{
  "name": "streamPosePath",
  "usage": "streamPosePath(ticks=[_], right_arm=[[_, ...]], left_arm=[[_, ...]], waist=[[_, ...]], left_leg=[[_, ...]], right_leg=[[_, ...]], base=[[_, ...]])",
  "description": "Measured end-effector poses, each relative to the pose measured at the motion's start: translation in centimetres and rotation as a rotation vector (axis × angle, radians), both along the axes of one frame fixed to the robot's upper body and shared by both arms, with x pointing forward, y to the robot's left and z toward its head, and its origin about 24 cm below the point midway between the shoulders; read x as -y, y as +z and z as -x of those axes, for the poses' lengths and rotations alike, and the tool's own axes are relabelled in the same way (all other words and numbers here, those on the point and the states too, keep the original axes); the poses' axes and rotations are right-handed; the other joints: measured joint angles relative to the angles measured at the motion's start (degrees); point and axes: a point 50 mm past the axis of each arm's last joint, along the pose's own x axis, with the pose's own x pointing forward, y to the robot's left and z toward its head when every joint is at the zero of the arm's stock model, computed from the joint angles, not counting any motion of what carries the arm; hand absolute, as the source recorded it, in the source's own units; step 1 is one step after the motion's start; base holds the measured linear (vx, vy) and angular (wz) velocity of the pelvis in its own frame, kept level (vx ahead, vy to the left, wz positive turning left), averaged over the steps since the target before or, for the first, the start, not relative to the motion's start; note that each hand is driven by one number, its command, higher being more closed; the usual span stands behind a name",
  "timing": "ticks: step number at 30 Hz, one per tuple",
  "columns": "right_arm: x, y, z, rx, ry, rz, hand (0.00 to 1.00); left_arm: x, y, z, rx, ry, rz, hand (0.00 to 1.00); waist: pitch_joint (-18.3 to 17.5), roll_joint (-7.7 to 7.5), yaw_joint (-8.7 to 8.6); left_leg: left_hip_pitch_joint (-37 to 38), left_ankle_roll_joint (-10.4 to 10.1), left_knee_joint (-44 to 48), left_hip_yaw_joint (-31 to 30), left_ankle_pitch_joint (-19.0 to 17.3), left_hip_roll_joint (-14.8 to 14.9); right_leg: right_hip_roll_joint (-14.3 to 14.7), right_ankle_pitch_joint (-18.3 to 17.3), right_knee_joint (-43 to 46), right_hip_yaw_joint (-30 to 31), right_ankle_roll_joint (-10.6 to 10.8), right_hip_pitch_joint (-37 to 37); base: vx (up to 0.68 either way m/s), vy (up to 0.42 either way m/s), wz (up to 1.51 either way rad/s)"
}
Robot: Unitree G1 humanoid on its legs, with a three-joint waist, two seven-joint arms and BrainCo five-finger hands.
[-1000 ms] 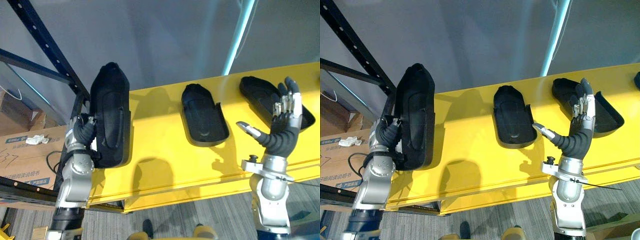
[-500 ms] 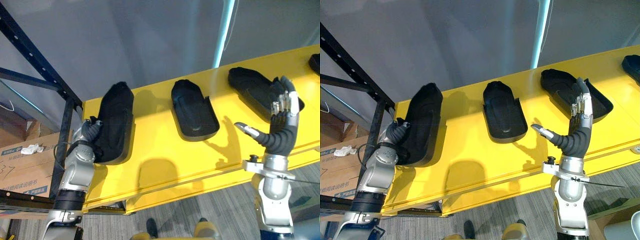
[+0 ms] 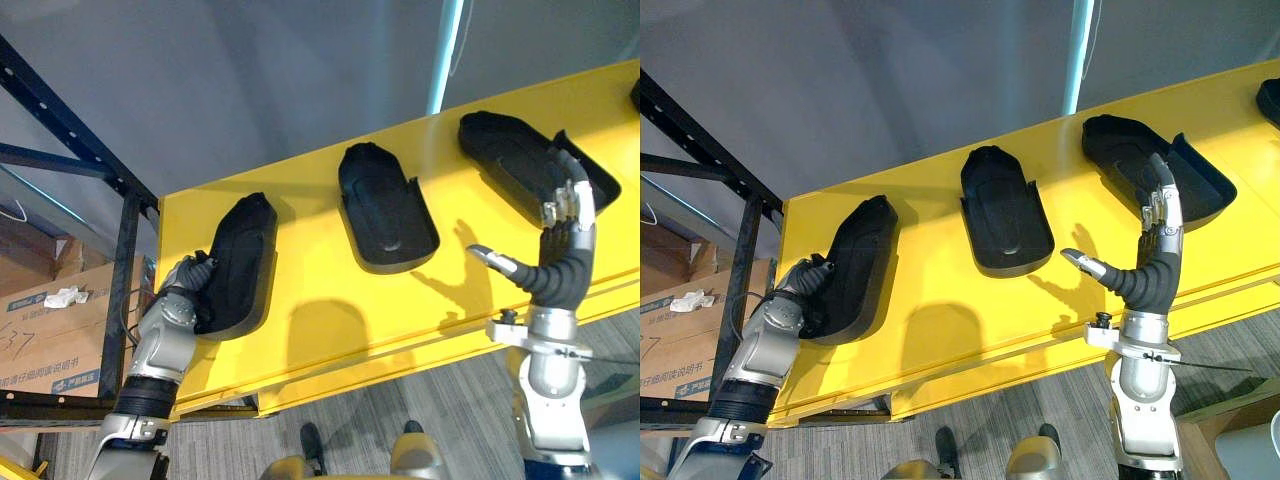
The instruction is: Walk over and take plastic housings, then place them on the shelf
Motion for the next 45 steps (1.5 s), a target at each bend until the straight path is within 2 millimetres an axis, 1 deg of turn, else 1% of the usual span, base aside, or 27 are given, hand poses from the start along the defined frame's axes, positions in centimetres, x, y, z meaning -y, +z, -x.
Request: streamPosePath(ticks=[4,9,11,15,16,17,18,19,20,21,22,23,24,26,27,29,31,32,34,36,37,39,41,44,45], right_arm=[[0.0,0.0,0.0,0.002,0.0,-0.001,0.0],[0.1,0.0,0.0,0.007,-0.015,-0.014,0.0],[0.1,-0.1,0.1,0.005,-0.02,-0.022,0.0],[0.2,-0.7,0.4,-0.011,-0.047,-0.062,0.0],[0.2,-1.0,0.6,-0.013,-0.056,-0.074,0.0],[0.2,-1.2,0.8,-0.022,-0.064,-0.085,0.0],[0.2,-1.3,0.9,-0.024,-0.066,-0.09,0.0],[0.2,-1.5,1.0,-0.021,-0.069,-0.099,0.0],[0.1,-1.6,1.1,-0.015,-0.071,-0.113,0.0],[0.0,-1.6,1.1,-0.012,-0.072,-0.12,0.0],[-0.1,-1.6,1.1,-0.005,-0.072,-0.125,0.0],[-0.1,-1.5,1.1,0.0,-0.071,-0.124,0.0],[-0.2,-1.5,1.2,0.005,-0.069,-0.123,0.0],[-0.3,-1.5,1.1,0.004,-0.063,-0.124,0.0],[-0.5,-1.5,1.1,0.001,-0.053,-0.124,0.0],[-0.7,-1.5,1.0,0.003,-0.033,-0.121,0.0],[-0.9,-1.4,0.9,0.002,-0.014,-0.113,0.0],[-1.1,-1.3,0.8,0.003,0.005,-0.103,0.0],[-1.4,-0.9,0.6,0.019,0.022,-0.096,0.0],[-1.5,-0.5,0.6,0.037,0.034,-0.09,0.0],[-1.6,-0.3,0.6,0.046,0.04,-0.086,0.0],[-1.7,-0.1,0.6,0.056,0.051,-0.084,0.0],[-2.3,-0.2,0.5,0.044,0.084,-0.081,0.0],[-2.7,-0.5,0.5,0.029,0.129,-0.11,0.0],[-2.8,-0.5,0.5,0.024,0.141,-0.115,0.0]], left_arm=[[0.0,0.3,-0.2,0.023,0.01,-0.007,0.0],[-0.2,0.3,-0.2,0.089,0.078,0.008,0.0],[-0.1,0.1,-0.2,0.136,0.126,0.041,0.0],[0.7,0.9,-0.4,0.341,0.216,0.114,0.0],[0.9,1.7,-0.5,0.435,0.239,0.149,0.0],[1.4,3.3,-0.5,0.57,0.247,0.212,0.0],[1.8,4.1,-0.4,0.63,0.238,0.244,0.0],[2.5,5.7,-0.2,0.737,0.211,0.281,0.0],[3.5,7.9,0.3,0.873,0.153,0.325,0.0],[4.0,9.0,0.7,0.942,0.121,0.346,0.0],[5.0,11.1,1.6,1.07,0.06,0.393,0.0],[5.4,12.0,2.2,1.13,0.029,0.414,0.0],[6.2,13.8,3.4,1.251,-0.036,0.479,0.0],[6.6,14.8,4.5,1.327,-0.076,0.515,0.0],[6.7,15.0,5.1,1.36,-0.1,0.523,0.0],[6.8,15.4,6.2,1.406,-0.154,0.568,0.0],[6.9,15.7,7.1,1.438,-0.196,0.604,0.0],[7.0,15.8,8.1,1.459,-0.242,0.626,0.0],[7.0,15.7,9.3,1.47,-0.294,0.652,0.0],[7.0,15.3,10.3,1.46,-0.332,0.652,0.0],[6.9,14.8,10.8,1.437,-0.347,0.658,0.0],[6.6,13.9,11.5,1.404,-0.337,0.666,0.0],[5.8,12.1,12.2,1.331,-0.275,0.74,0.0],[5.6,10.3,13.0,1.263,-0.222,0.805,0.0],[5.6,10.1,13.1,1.26,-0.216,0.825,0.0]], waist=[[1.24,0.07,-0.48],[1.46,0.07,-1.04],[1.47,0.06,-1.08],[1.63,-0.21,-1.09],[1.69,-0.34,-1.09],[1.68,-0.41,-1.09],[1.67,-0.44,-1.07],[1.65,-0.47,-1.06],[1.6,-0.57,-1.05],[1.58,-0.61,-1.05],[1.55,-0.64,-1.0],[1.55,-0.65,-0.99],[1.41,-0.68,-0.99],[0.47,-0.78,-0.91],[-0.63,-0.89,-0.84],[-2.32,-1.28,-0.34],[-2.92,-1.66,-0.13],[-3.64,-1.95,0.5],[-4.75,-2.25,1.07],[-5.45,-2.63,1.19],[-5.92,-2.74,2.02],[-6.2,-2.9,2.54],[-6.43,-3.04,3.31],[-6.78,-3.36,3.83],[-6.78,-3.48,4.05]], left_leg=[[-0.05,0.18,-0.01,-0.01,0.16,-0.06],[-0.06,0.23,-0.01,0.02,0.19,-0.09],[0.0,0.22,-0.02,0.09,0.2,-0.03],[0.32,0.21,-0.04,0.19,0.2,0.01],[0.33,0.21,-0.04,0.22,0.2,0.01],[0.42,0.22,-0.04,0.22,0.21,-0.01],[0.49,0.23,-0.05,0.2,0.22,-0.01],[0.62,0.23,-0.07,0.13,0.22,-0.02],[0.69,0.23,-0.32,0.08,0.21,-0.03],[0.82,0.22,-0.33,0.09,0.2,-0.03],[1.16,0.23,-0.37,0.16,0.16,-0.01],[1.27,0.26,-0.38,0.23,0.13,0.0],[1.48,0.33,-0.39,0.21,0.07,0.02],[1.39,0.36,-0.4,0.2,0.05,0.04],[1.4,0.37,-0.4,0.18,0.04,0.06],[1.41,0.37,-0.41,-0.12,0.04,0.06],[1.44,0.37,-0.41,-0.53,0.05,0.02],[1.39,0.38,-0.42,-0.64,0.05,0.02],[1.05,0.39,-0.44,-1.42,0.06,-0.09],[0.83,0.41,-0.45,-2.74,0.2,-0.28],[0.66,0.44,-0.45,-3.1,0.22,-0.27],[0.31,0.62,-0.46,-3.76,0.34,-0.31],[0.27,0.54,-0.49,-4.48,0.42,-0.36],[-0.86,0.39,-0.5,-5.35,0.71,-0.34],[-0.99,0.53,-0.5,-5.48,0.86,-0.34]], right_leg=[[-0.14,0.14,-0.01,0.0,0.23,0.0],[-0.17,0.24,-0.08,0.03,0.4,0.0],[-0.14,0.26,-0.08,0.08,0.45,0.01],[-0.13,0.38,-0.13,0.12,0.62,0.31],[-0.13,0.43,-0.16,0.13,0.66,0.33],[-0.15,0.55,-0.23,0.14,0.72,0.48],[-0.16,0.6,-0.31,0.13,0.77,0.63],[-0.17,0.67,-0.47,0.11,0.87,0.97],[-0.18,0.74,-0.67,0.11,0.97,1.38],[-0.19,0.8,-0.9,0.09,1.04,1.65],[-0.17,1.11,-1.57,0.06,1.07,2.22],[-0.17,1.16,-1.69,0.07,1.08,2.37],[-0.16,1.35,-2.22,0.0,1.17,2.92],[-0.14,1.44,-2.5,-0.06,1.21,2.95],[-0.12,1.47,-2.68,-0.11,1.24,3.07],[-0.12,1.6,-3.06,-0.45,1.4,3.49],[-0.17,1.72,-3.43,-1.21,1.45,3.96],[-0.17,1.82,-3.64,-1.34,1.51,4.06],[-0.19,1.98,-4.05,-1.77,1.51,4.27],[-0.32,1.98,-4.37,-3.19,1.52,5.14],[-0.3,1.98,-4.44,-3.49,1.51,5.18],[-0.33,1.99,-4.57,-4.54,1.51,5.4],[-0.29,2.04,-5.16,-5.22,1.43,5.96],[-0.24,2.06,-5.45,-6.71,1.39,5.83],[-0.24,2.08,-5.49,-7.07,1.37,5.83]], base=[[0.0,0.0,0.0],[0.0,0.0,0.0],[0.0,0.0,0.0],[0.0,0.0,0.0],[0.0,0.0,0.0],[0.0,0.0,0.0],[0.0,0.0,0.0],[0.0,0.0,0.0],[0.0,0.0,0.0],[0.0,0.0,0.0],[-0.01,0.004,-0.04],[-0.01,0.006,-0.03],[0.0,0.0,0.0],[0.0,0.0,0.0],[0.0,0.0,0.0],[0.02,-0.002,0.07],[0.0,-0.001,0.1],[-0.01,0.002,0.08],[0.0,0.003,0.19],[0.0,-0.001,0.31],[-0.01,0.0,0.23],[-0.01,-0.003,0.21],[-0.02,-0.002,0.14],[-0.02,-0.012,0.24],[-0.01,-0.012,0.2]])
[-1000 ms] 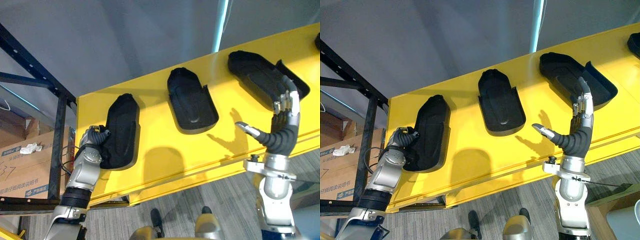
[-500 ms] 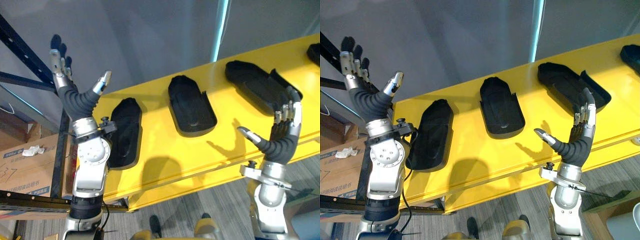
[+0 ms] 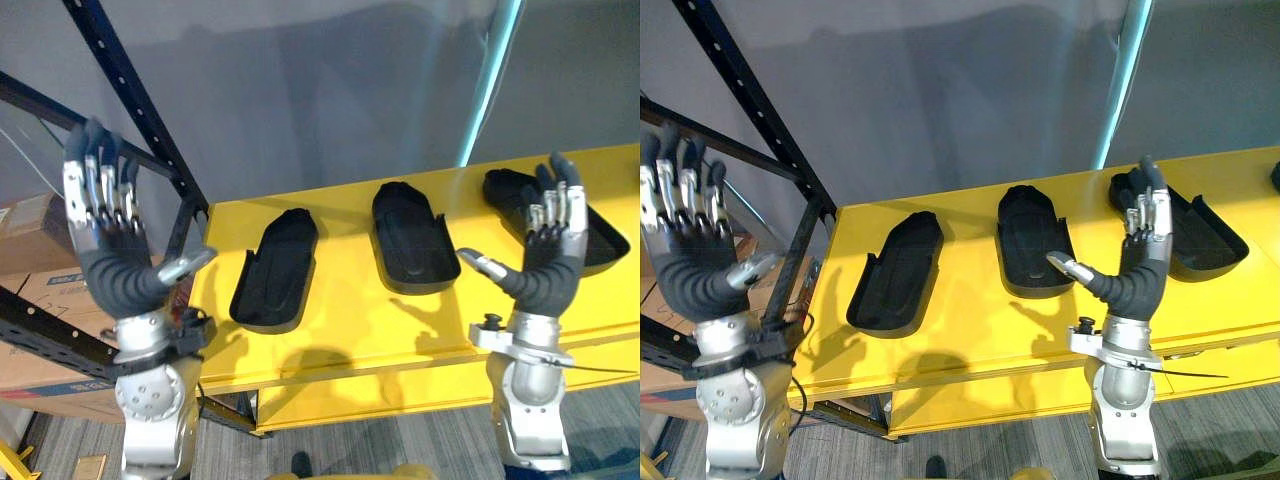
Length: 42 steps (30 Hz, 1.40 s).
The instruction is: Walk over and take plastic housings, then place them on the shelf
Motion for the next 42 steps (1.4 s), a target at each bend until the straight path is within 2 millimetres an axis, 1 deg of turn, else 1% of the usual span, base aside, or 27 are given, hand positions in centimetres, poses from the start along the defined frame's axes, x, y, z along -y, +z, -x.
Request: streamPosePath(ticks=[2,3,5,7,8,9,10,12,14,17,19,22,24,28,32,33,36,39,42], right_arm=[[-0.4,-0.3,0.0,-0.019,0.083,-0.011,0.0],[-1.0,-0.5,0.0,-0.027,0.162,-0.013,0.0],[-2.5,-0.7,0.0,-0.039,0.356,-0.008,0.0],[-3.7,-0.8,0.1,-0.043,0.479,0.019,0.0],[-5.0,-1.0,0.3,-0.047,0.607,0.041,0.0],[-5.5,-1.1,0.3,-0.05,0.653,0.049,0.0],[-6.6,-1.3,0.3,-0.059,0.735,0.061,0.0],[-7.8,-1.5,0.2,-0.07,0.809,0.084,0.0],[-9.6,-2.3,-0.1,-0.109,0.898,0.11,0.0],[-11.2,-3.0,-0.2,-0.14,0.978,0.132,0.0],[-11.6,-3.1,-0.2,-0.153,1.034,0.135,0.0],[-12.1,-3.4,-0.4,-0.199,1.12,0.142,0.0],[-12.5,-4.2,-0.6,-0.264,1.156,0.143,0.0],[-13.2,-6.8,-0.2,-0.423,1.258,0.103,0.0],[-13.2,-8.1,0.5,-0.473,1.313,0.093,0.0],[-13.5,-8.6,0.9,-0.493,1.35,0.106,0.0],[-14.0,-9.3,1.4,-0.524,1.395,0.126,0.0],[-14.9,-10.4,2.0,-0.583,1.421,0.14,0.0],[-15.2,-11.3,2.1,-0.629,1.387,0.173,0.0]], left_arm=[[-0.2,-0.3,0.5,0.001,0.01,0.007,0.0],[-0.2,-0.3,0.8,0.014,0.025,-0.008,0.0],[-0.1,-0.4,1.2,0.028,0.075,-0.052,0.0],[-0.1,-0.6,1.1,0.021,0.1,-0.073,0.0],[-0.1,-1.0,0.9,0.005,0.131,-0.095,0.0],[-0.1,-1.3,0.8,-0.005,0.138,-0.097,0.0],[0.0,-1.8,0.6,-0.031,0.159,-0.106,0.0],[0.2,-2.4,0.4,-0.052,0.176,-0.112,0.0],[0.7,-3.4,0.3,-0.085,0.172,-0.086,0.0],[0.9,-4.8,0.4,-0.139,0.178,-0.093,0.0],[0.9,-5.3,0.3,-0.152,0.169,-0.101,0.0],[1.0,-5.0,0.6,-0.102,0.17,-0.099,0.0],[1.1,-4.6,0.8,-0.049,0.164,-0.109,0.0],[2.1,-3.7,1.4,0.048,0.097,-0.137,0.0],[2.4,-3.1,1.8,0.105,0.063,-0.16,0.0],[2.5,-2.8,1.8,0.117,0.036,-0.156,0.0],[2.6,-2.6,1.8,0.118,-0.021,-0.113,0.0],[2.7,-3.1,1.3,0.051,-0.115,-0.039,0.0],[3.3,-3.4,1.0,0.012,-0.171,-0.07,0.0]], waist=[[-0.39,-0.47,0.5],[-0.45,-0.85,1.06],[-0.75,-1.94,1.65],[-1.09,-2.49,2.05],[-1.06,-3.06,2.49],[-1.09,-3.3,2.76],[-1.31,-3.64,3.19],[-1.43,-3.87,3.38],[-1.28,-4.15,4.59],[-1.29,-4.11,5.38],[-1.25,-4.17,5.72],[-0.99,-4.5,6.1],[-0.87,-4.73,6.29],[-0.78,-4.88,6.98],[-0.77,-4.87,7.04],[-0.75,-4.91,7.11],[-0.73,-4.94,7.12],[-0.61,-5.08,7.27],[-0.24,-5.43,7.4]], left_leg=[[-0.56,-0.08,0.0,-0.57,0.41,-0.07],[-0.79,-0.22,-0.01,-1.02,0.65,-0.11],[-1.08,-0.28,-0.02,-1.46,0.7,-0.15],[-1.54,-0.23,-0.03,-2.17,0.9,-0.26],[-1.9,-0.26,-0.07,-2.84,1.09,-0.34],[-1.92,-0.26,-0.07,-2.85,1.09,-0.32],[-2.08,-0.23,-0.08,-3.16,1.07,-0.33],[-2.66,-0.19,-0.1,-4.19,1.08,-0.36],[-2.85,-0.28,-0.11,-4.53,1.16,-0.13],[-3.86,-0.41,-0.11,-5.77,1.61,0.02],[-4.81,-0.49,-0.1,-6.02,2.28,0.42],[-5.53,-0.64,-0.09,-7.35,3.09,0.41],[-5.61,-0.56,-0.09,-7.5,3.21,0.42],[-5.61,-0.65,-0.09,-7.43,3.11,0.29],[-5.59,-0.65,-0.08,-7.11,3.12,0.46],[-5.58,-0.66,-0.08,-7.04,3.13,0.5],[-5.59,-0.71,-0.08,-6.97,3.17,0.49],[-5.7,-0.73,-0.08,-7.15,3.43,0.42],[-5.8,-0.7,-0.08,-7.2,3.45,0.33]], right_leg=[[0.0,0.07,-0.28,-0.8,-0.09,-0.01],[0.02,0.09,-0.35,-1.07,-0.11,0.0],[0.03,0.09,-0.42,-1.64,-0.12,0.03],[0.02,0.1,-0.48,-2.16,-0.13,0.0],[0.04,0.12,-0.48,-2.65,-0.16,-0.01],[0.07,0.14,-0.48,-2.65,-0.19,-0.01],[0.1,0.14,-0.48,-2.95,-0.2,0.01],[0.19,0.24,-0.48,-3.91,-0.36,-0.08],[0.51,0.41,-0.48,-4.14,-0.61,-0.11],[0.87,0.19,-0.59,-5.51,-0.98,-0.35],[1.09,0.29,-0.55,-6.81,-1.34,-1.05],[1.32,0.35,-0.61,-8.04,-1.45,-0.86],[1.29,0.41,-0.6,-8.23,-1.52,-0.8],[1.34,0.47,-0.52,-8.23,-1.59,-0.75],[1.32,0.21,-0.53,-8.31,-1.98,-0.78],[1.32,0.1,-0.54,-8.38,-2.13,-0.82],[1.38,0.12,-0.58,-8.44,-2.06,-0.86],[1.38,0.24,-0.58,-8.5,-1.87,-0.84],[1.33,0.23,-0.59,-8.49,-1.87,-0.88]], base=[[0.0,-0.014,0.16],[0.01,-0.017,0.18],[0.01,-0.021,0.14],[0.0,-0.014,0.2],[-0.01,-0.012,0.19],[-0.02,-0.015,0.18],[-0.02,-0.011,0.08],[-0.03,-0.018,0.2],[-0.05,-0.025,0.12],[-0.04,-0.032,0.18],[-0.03,-0.033,0.31],[-0.02,-0.02,0.23],[-0.02,-0.019,0.1],[0.0,0.0,0.0],[0.0,0.0,0.0],[0.0,0.0,0.0],[0.0,0.0,0.0],[0.01,-0.009,0.03],[0.0,-0.004,0.01]])
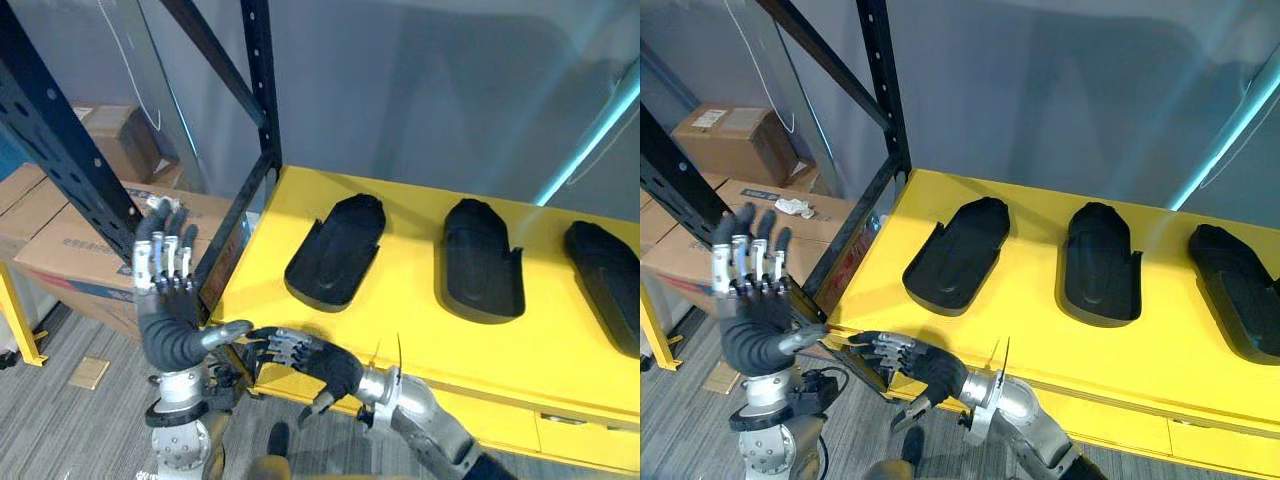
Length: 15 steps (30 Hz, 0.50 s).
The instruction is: Walk over and take plastic housings, then place them on the shelf
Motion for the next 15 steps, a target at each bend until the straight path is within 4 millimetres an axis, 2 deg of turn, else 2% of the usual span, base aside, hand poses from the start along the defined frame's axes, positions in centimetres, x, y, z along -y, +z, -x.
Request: streamPosePath(ticks=[7,15], right_arm=[[0.5,-1.7,-0.8,0.006,-0.159,0.125,0.0],[2.5,-1.2,-3.4,0.078,-0.39,0.144,0.0]], left_arm=[[0.7,-0.7,-0.5,-0.081,-0.11,-0.005,0.0],[2.1,-2.3,-1.1,-0.215,-0.237,-0.006,0.0]], waist=[[0.16,0.21,0.03],[1.28,1.55,0.03]], left_leg=[[-0.07,-0.11,0.0,0.02,0.27,-0.27],[-0.77,0.1,0.0,-0.12,1.09,-0.36]], right_leg=[[-0.01,-0.02,0.04,0.0,0.0,-0.15],[-0.08,0.11,0.79,-0.12,0.15,-1.19]], base=[[0.0,0.0,0.0],[0.0,0.0,0.0]])
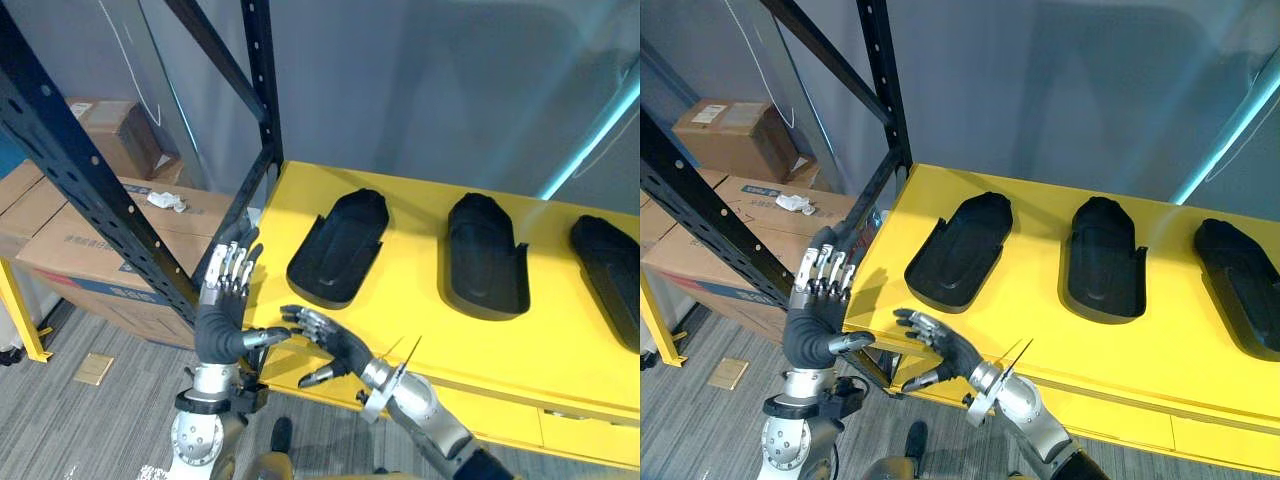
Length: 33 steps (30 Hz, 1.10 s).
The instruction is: Walk over and take plastic housings, then place them on the shelf
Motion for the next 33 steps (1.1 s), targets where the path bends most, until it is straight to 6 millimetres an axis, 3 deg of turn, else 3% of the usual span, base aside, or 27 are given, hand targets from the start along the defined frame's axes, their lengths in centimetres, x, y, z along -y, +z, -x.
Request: streamPosePath(ticks=[21,33], right_arm=[[2.6,0.0,-2.6,0.003,-0.3,0.038,0.0],[2.8,0.7,-2.5,0.023,-0.258,0.009,0.0]], left_arm=[[0.0,-0.8,0.3,-0.048,-0.012,-0.012,0.0],[-0.1,-0.9,0.3,-0.059,0.002,-0.008,0.0]], waist=[[1.4,0.56,-0.01],[2.22,0.48,-0.07]], left_leg=[[-0.01,-0.03,0.0,-0.12,0.15,-0.15],[0.04,0.33,0.0,0.29,-0.3,-0.1]], right_leg=[[-0.19,0.03,0.32,-0.01,0.07,-0.04],[-0.87,0.32,0.16,0.01,0.55,0.09]], base=[[0.0,0.0,0.0],[0.0,0.0,0.0]])
